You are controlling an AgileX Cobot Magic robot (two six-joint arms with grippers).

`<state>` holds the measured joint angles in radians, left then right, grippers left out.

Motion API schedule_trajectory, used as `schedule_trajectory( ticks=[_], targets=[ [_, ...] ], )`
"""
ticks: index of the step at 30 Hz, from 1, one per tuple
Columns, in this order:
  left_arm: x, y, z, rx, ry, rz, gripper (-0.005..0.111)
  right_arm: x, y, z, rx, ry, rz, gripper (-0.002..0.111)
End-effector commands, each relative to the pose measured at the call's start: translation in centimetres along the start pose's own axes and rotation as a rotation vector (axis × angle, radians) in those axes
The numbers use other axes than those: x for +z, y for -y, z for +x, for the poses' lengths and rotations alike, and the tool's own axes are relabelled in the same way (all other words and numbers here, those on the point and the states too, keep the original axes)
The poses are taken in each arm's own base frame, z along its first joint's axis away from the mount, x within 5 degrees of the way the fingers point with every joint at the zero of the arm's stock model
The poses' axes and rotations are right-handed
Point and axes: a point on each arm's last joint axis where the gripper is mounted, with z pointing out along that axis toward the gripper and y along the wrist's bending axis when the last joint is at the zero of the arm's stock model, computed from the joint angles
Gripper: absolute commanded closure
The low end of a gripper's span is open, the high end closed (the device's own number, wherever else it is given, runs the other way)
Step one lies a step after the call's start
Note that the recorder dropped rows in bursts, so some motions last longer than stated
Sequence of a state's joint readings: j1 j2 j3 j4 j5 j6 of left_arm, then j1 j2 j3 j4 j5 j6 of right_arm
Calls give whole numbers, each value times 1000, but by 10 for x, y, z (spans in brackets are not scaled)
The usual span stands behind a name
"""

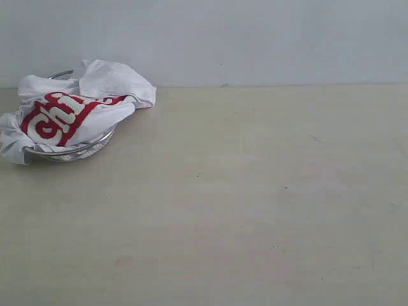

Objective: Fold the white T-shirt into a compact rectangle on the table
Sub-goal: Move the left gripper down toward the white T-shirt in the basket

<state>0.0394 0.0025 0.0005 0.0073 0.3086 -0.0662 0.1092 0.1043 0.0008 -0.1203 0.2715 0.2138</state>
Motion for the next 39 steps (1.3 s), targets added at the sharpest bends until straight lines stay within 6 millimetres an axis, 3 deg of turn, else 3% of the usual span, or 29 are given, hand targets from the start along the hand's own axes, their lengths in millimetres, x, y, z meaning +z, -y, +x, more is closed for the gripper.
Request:
schedule_trajectory(
  ticks=[1, 33, 35, 39],
  targets=[
    [0, 0, -1, -4, 11, 2, 102, 0, 0, -1, -6, 7, -3, 108],
    [0, 0, -1, -26, 16, 4, 102, 0, 0, -1, -6, 7, -3, 108],
    [-3, 1, -10, -84, 58, 9, 102, 0, 0, -1, -6, 7, -3, 108],
    [-18, 4, -47, -187, 145, 36, 102, 0, 0, -1, -6, 7, -3, 108]
  ],
)
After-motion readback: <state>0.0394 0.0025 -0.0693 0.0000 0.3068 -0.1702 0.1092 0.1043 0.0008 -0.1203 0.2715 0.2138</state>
